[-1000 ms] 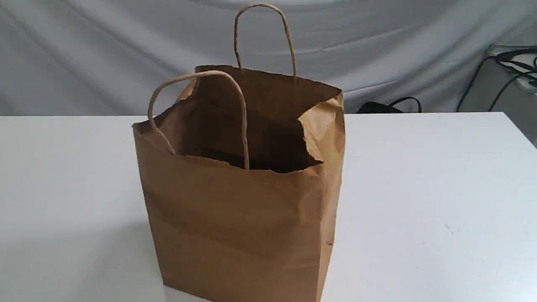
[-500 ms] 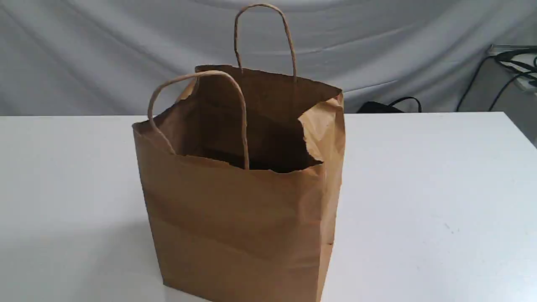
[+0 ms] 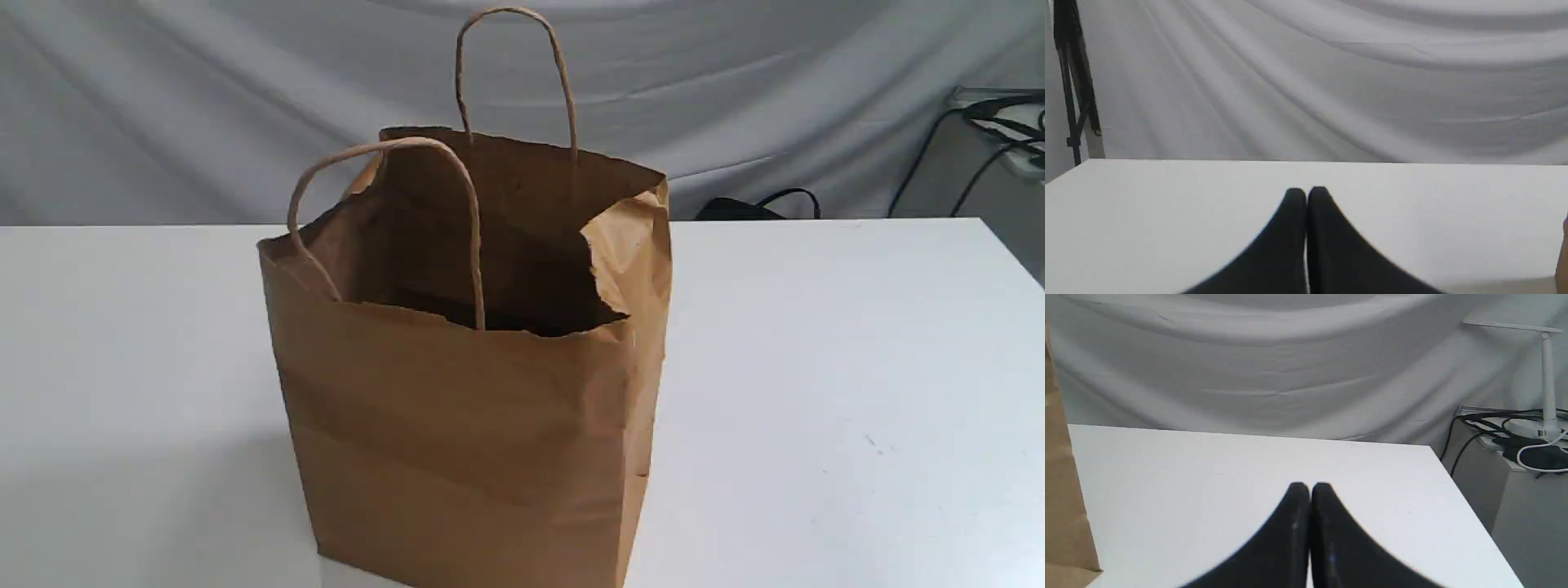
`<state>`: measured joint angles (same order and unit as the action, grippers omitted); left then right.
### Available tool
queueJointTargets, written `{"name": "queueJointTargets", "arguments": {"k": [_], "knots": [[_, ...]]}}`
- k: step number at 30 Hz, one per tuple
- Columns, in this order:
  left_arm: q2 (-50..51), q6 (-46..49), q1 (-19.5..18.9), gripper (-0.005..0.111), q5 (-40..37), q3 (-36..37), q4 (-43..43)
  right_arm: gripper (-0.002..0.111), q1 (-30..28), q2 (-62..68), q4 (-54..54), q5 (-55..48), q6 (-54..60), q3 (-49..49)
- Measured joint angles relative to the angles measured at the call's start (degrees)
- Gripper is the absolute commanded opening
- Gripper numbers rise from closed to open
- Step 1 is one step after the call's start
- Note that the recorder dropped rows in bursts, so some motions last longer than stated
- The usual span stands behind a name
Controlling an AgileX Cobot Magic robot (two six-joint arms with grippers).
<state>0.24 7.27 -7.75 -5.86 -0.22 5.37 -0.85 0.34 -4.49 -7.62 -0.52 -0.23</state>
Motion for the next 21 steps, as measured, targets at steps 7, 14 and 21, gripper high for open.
{"name": "queueJointTargets", "arguments": {"k": [7,14,21], "knots": [[0.00,-0.61,0.00,0.000,-0.34,0.00,0.00,0.000,0.00,0.00,0.00,0.00,0.00,0.00],[0.00,-0.75,0.00,0.000,-0.34,0.00,0.00,0.000,0.00,0.00,0.00,0.00,-0.12,0.00],[0.00,-0.75,0.00,0.000,-0.34,0.00,0.00,0.000,0.00,0.00,0.00,0.00,-0.12,0.00]]}}
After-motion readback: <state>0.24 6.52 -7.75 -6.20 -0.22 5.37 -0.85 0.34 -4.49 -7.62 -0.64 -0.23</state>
